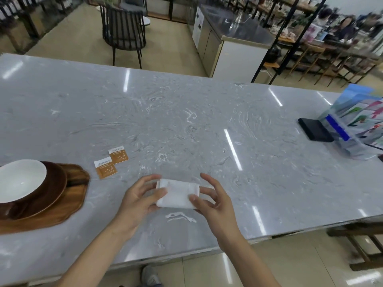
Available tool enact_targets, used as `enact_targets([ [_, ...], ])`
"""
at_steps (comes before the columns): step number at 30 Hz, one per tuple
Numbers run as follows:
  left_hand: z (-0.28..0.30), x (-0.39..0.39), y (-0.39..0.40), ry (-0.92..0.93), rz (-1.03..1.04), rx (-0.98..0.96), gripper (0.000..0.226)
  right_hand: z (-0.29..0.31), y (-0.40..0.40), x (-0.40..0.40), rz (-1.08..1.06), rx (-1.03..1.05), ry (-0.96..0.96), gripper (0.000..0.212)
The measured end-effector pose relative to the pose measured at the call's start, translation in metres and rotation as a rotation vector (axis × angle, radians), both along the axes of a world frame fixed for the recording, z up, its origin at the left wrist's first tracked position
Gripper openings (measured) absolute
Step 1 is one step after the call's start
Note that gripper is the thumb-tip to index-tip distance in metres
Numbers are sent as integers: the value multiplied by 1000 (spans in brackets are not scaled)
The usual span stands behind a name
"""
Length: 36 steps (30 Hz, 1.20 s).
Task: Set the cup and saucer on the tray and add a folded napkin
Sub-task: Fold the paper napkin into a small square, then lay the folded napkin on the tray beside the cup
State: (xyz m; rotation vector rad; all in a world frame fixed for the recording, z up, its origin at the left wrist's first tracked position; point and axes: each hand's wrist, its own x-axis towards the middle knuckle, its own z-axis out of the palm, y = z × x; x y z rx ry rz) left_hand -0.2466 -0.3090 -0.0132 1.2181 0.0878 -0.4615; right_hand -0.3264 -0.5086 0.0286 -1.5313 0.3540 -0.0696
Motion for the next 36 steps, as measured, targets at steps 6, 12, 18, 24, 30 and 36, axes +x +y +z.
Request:
enact_targets([
  [6, 9, -36, 36, -13, 94, 35, 48, -3, 43, -36, -52, -3, -45, 42],
  [12, 9, -82, 96, -16, 66, 17, 36, -15, 101, -76, -50, 25, -49, 39],
  [18, 8, -127, 157, -74, 131, 135, 26, -27, 163, -113, -24, 94, -26, 36],
  [24, 5, -157, 205, -66, 187, 198, 25, -33, 207, -134, 23, 145, 22, 32],
  [30, 6, -155, 246, -66, 313, 204, 21, -29, 252, -127, 86, 95, 14, 25],
  [36, 11, -127, 288, -11, 354, 114, 19, -24, 299, -98, 145, 101, -5, 25],
])
